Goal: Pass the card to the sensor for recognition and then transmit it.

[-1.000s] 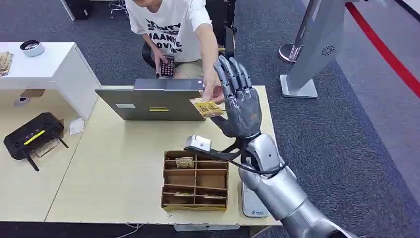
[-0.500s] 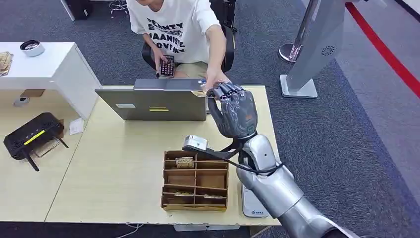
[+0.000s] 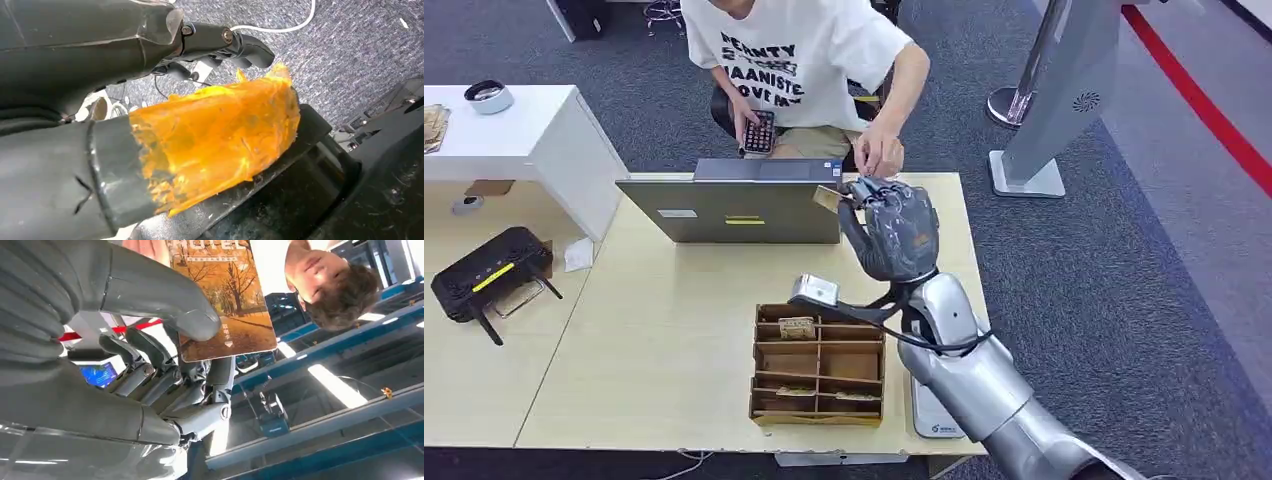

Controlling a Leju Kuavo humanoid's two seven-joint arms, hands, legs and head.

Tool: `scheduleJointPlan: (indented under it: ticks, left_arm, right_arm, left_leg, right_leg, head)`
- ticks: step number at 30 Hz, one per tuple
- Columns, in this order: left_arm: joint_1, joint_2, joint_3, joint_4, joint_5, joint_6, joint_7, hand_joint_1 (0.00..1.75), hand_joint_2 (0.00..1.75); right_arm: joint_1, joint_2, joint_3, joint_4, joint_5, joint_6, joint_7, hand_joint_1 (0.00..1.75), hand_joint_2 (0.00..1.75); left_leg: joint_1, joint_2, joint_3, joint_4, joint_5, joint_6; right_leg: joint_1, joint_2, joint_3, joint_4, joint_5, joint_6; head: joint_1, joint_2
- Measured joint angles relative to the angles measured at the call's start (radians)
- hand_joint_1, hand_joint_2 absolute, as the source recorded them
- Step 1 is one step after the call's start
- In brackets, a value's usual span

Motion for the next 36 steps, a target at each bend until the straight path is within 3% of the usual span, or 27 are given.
scheduleJointPlan:
  ticks: [8, 13, 18, 24, 36]
  left_arm:
    - [0.000, 0.002, 0.000, 0.000, 0.007, 0.006, 0.000, 0.00, 0.00]
    - [0.002, 0.003, 0.000, 0.000, 0.018, 0.011, 0.000, 0.00, 0.00]
    - [0.005, 0.003, 0.002, 0.000, 0.034, 0.016, 0.006, 0.00, 0.00]
    - [0.009, 0.003, 0.008, 0.000, 0.039, 0.020, 0.009, 0.00, 0.00]
    - [0.011, 0.003, 0.020, 0.000, 0.047, 0.025, 0.013, 0.00, 0.00]
  right_arm:
    - [0.028, 0.007, -0.001, -0.039, -0.120, 0.014, -0.020, 1.75, 1.75]
    - [0.077, 0.008, -0.014, -0.136, -0.246, 0.014, -0.050, 1.75, 1.75]
    - [0.151, 0.008, -0.052, -0.268, -0.458, 0.016, -0.100, 1.75, 1.75]
    - [0.231, 0.008, -0.102, -0.380, -0.522, 0.019, -0.130, 1.75, 1.75]
    - [0.326, 0.008, -0.182, -0.467, -0.674, 0.055, -0.174, 1.75, 1.75]
  left_leg:
    - [0.000, 0.000, 0.000, 0.000, 0.000, 0.000]
    - [0.000, 0.000, 0.000, 0.000, 0.000, 0.000]
    - [0.000, -0.001, 0.000, 0.000, 0.000, 0.000]
    - [0.000, 0.000, 0.000, 0.000, 0.000, 0.000]
    - [0.000, 0.000, 0.000, 0.000, 0.000, 0.000]
  right_leg:
    - [0.000, 0.000, 0.000, 0.000, 0.000, 0.000]
    - [0.000, 0.000, 0.000, 0.000, 0.000, 0.000]
    - [0.000, -0.001, 0.000, 0.000, 0.000, 0.001]
    - [0.000, 0.000, 0.000, 0.000, 0.000, 0.001]
    - [0.000, 0.000, 0.000, 0.000, 0.000, 0.001]
  head:
    - [0.000, 0.000]
    - [0.000, 0.000]
    - [0.000, 0.000]
    - [0.000, 0.000]
    - [0.000, 0.000]
